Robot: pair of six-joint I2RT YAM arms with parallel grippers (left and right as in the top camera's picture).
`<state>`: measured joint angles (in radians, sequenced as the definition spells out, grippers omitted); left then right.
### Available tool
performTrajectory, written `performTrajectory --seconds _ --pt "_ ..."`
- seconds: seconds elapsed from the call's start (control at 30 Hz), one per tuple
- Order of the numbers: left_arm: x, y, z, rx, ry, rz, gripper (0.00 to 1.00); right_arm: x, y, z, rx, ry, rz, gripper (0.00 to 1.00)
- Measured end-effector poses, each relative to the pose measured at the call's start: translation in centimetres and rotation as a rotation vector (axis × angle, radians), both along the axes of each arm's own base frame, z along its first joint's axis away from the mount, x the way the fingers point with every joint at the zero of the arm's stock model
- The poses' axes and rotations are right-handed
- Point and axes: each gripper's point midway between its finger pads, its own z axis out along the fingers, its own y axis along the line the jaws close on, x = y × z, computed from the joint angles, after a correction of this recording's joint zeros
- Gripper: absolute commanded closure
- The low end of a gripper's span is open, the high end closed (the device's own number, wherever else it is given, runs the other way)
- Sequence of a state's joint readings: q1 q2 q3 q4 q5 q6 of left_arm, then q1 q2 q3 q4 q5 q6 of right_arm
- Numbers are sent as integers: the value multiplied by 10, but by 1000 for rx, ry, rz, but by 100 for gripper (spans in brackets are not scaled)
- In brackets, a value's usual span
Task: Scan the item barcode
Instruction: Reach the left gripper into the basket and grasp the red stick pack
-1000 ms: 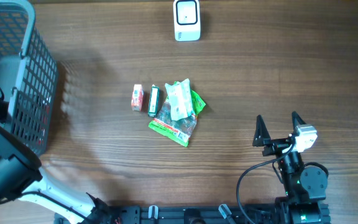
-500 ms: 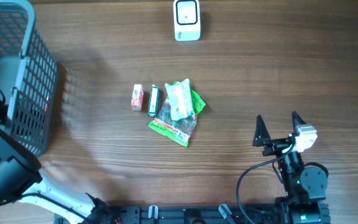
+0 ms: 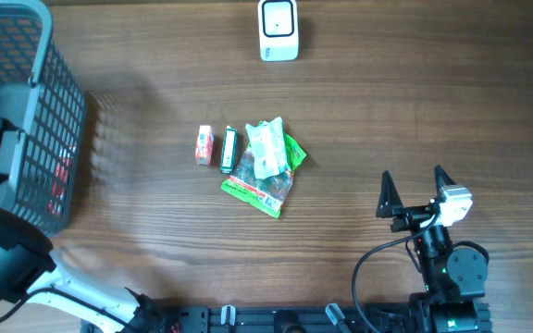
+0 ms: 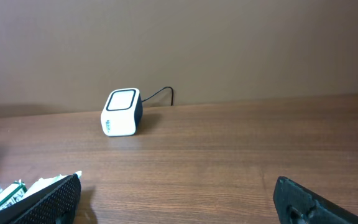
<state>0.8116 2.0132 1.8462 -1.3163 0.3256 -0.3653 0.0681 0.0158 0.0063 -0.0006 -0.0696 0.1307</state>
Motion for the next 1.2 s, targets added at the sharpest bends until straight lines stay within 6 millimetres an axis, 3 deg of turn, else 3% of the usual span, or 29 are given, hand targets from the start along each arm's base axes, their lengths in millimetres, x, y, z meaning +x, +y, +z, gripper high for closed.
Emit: performTrajectory --seconds 0.27,0.47,0.7,0.77,0.83,0.87,0.9,1.03,1.07,1.1,1.2 --pt "3 -39 -51 -13 106 -223 0 0 0 0 0 0 0 1" --pt "-1 -43 -88 114 197 -361 1 0 0 0 0 0 0 0" --pt "1 -38 -107 186 196 -395 4 0 0 0 0 0 0 0" --pt "2 -37 -107 201 186 -393 21 0 0 0 0 0 0 0" --pt "2 -35 -107 216 183 -398 59 0 0 0 0 0 0 0" --pt "2 -34 -107 219 181 -396 69 0 0 0 0 0 0 0" --pt "3 -33 -107 223 176 -395 71 0 0 0 0 0 0 0" --pt "-3 -23 -106 226 192 -352 66 0 0 0 0 0 0 0" --pt "-9 -18 -105 223 206 -334 45 0 0 0 0 0 0 0" --pt "-17 -10 -104 218 225 -310 31 0 0 0 0 0 0 0" --pt "-29 12 -95 189 239 -237 21 0 0 0 0 0 0 0"
